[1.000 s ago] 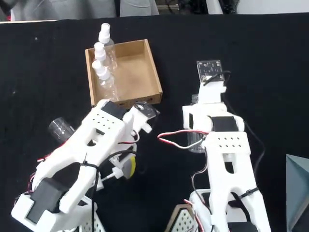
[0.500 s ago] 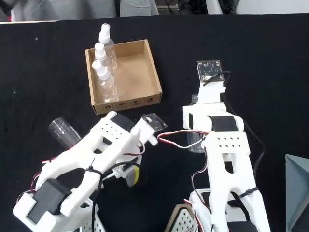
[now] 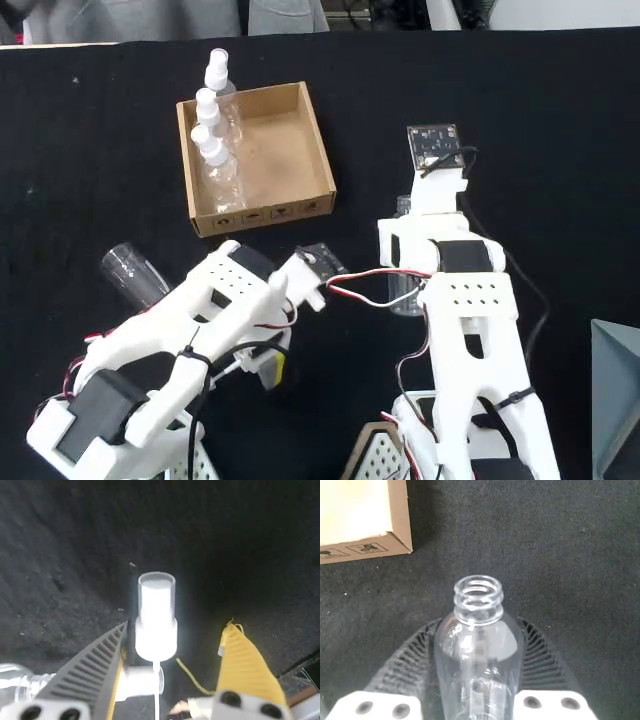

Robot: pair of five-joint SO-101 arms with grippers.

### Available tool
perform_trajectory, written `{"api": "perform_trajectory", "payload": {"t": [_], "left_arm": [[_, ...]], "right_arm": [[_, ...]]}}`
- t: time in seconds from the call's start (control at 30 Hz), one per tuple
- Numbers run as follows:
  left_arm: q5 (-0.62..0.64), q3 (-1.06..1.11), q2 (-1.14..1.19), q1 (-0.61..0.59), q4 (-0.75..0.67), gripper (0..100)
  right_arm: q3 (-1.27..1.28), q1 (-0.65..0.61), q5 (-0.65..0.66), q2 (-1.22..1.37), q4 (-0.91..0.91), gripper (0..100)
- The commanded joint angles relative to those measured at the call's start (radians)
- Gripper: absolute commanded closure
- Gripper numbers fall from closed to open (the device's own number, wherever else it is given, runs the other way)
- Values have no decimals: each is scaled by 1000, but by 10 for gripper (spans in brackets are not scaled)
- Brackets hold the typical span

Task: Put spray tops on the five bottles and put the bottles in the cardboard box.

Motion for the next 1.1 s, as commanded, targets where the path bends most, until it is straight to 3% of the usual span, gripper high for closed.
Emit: {"api": "perform_trajectory", "payload": {"t": [0.0,0.13,0.87,1.07], "left_arm": [[-15,44,-3,7,-91,801],[-15,53,-3,13,-110,862],[-15,-12,-5,10,-6,868],[-15,-13,-5,15,-11,970]], "right_arm": [[-51,31,-8,-47,-28,897],[-51,31,-8,-47,-28,897],[-51,31,-8,-50,-28,897],[-51,31,-8,-50,-28,897]]}}
